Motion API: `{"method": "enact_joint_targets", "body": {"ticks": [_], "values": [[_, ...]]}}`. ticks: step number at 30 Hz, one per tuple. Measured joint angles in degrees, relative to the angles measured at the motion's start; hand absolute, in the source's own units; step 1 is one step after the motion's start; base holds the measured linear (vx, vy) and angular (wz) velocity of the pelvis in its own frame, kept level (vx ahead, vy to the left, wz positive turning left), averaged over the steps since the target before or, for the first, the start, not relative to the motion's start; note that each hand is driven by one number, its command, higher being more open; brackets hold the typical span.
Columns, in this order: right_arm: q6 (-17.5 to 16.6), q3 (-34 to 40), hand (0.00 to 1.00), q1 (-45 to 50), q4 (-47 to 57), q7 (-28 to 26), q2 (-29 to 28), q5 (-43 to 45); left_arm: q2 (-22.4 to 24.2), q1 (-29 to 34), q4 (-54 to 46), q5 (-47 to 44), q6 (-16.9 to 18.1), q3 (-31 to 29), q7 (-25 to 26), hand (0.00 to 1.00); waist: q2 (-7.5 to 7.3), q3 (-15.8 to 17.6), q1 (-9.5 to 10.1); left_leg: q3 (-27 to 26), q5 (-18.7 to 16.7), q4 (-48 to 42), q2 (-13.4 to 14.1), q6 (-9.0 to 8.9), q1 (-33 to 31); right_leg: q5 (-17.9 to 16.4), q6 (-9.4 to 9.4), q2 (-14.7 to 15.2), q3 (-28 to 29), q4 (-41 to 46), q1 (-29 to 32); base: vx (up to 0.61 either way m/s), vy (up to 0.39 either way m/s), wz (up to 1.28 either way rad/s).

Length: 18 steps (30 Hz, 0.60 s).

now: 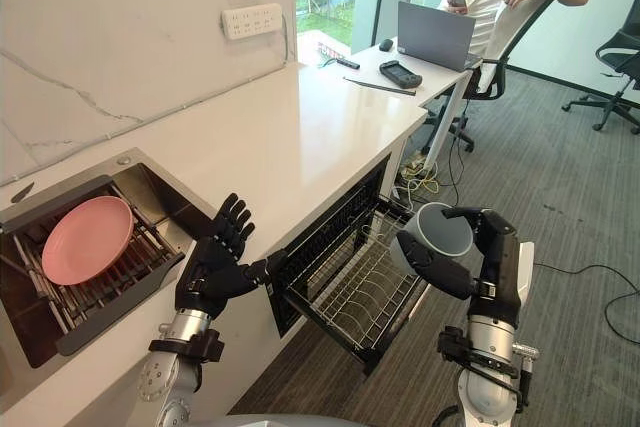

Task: Walk over to the sink, pick up the cup, carry it to the dishwasher, place the cup inside the dishwasher, then close the dishwasher door

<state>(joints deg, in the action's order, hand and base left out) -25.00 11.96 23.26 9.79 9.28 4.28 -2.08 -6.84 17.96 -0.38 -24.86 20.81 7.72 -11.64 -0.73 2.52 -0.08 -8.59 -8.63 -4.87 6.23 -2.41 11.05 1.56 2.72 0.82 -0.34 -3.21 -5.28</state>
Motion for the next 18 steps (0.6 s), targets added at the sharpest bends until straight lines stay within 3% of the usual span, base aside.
{"method": "enact_joint_targets", "body": {"ticks": [8,18], "values": [[0.8,-2.1,0.00,0.1,-0.6,-4.0,1.5,0.1,-2.4,0.4,0.0,-0.5,-4.2,6.1,-10.0,1.00,0.05,0.0,0.21,0.0,0.0,-0.1,-0.6,-0.08,-0.6,-0.2,-0.34,1.1,-2.2,0.1,0.6,-0.02,0.007,0.00],[2.2,-6.1,0.00,-0.1,-8.1,-7.7,6.9,0.0,-4.2,0.8,2.7,3.5,-9.8,11.9,-10.9,1.00,0.55,-0.9,0.18,0.2,0.0,-0.1,-0.6,-0.06,-0.7,0.8,0.30,1.1,-2.3,-0.1,0.4,0.00,0.000,0.00]]}}
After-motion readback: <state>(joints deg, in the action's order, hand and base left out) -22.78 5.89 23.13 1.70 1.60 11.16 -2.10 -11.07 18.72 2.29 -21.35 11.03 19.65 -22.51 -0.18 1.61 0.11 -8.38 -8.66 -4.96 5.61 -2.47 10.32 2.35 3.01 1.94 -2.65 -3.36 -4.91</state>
